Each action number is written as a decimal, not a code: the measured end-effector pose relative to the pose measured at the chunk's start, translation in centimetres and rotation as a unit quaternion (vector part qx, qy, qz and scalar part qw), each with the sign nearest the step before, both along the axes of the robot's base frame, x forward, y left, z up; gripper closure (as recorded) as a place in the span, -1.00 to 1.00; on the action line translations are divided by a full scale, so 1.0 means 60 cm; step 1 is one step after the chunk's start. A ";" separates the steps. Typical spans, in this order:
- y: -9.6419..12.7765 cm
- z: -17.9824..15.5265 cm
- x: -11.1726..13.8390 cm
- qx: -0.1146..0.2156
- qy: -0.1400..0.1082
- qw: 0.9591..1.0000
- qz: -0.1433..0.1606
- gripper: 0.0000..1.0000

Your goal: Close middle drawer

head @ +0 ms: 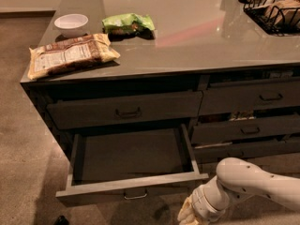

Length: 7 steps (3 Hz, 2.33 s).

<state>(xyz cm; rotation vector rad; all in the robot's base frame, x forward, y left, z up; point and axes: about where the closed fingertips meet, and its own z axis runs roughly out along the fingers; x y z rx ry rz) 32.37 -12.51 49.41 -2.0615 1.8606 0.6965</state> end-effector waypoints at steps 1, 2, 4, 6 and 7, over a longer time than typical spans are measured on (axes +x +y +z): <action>0.005 -0.027 0.028 0.004 -0.021 1.000 -0.019 0.73; 0.004 -0.087 0.090 0.017 -0.055 0.997 -0.046 1.00; 0.027 -0.184 0.167 0.041 -0.102 0.991 -0.072 1.00; 0.044 -0.213 0.215 0.054 -0.131 0.985 -0.103 1.00; 0.050 -0.212 0.250 0.061 -0.135 0.982 -0.114 1.00</action>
Offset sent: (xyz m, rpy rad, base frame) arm 0.1032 0.0003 -0.1013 0.0767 -0.1935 -0.1681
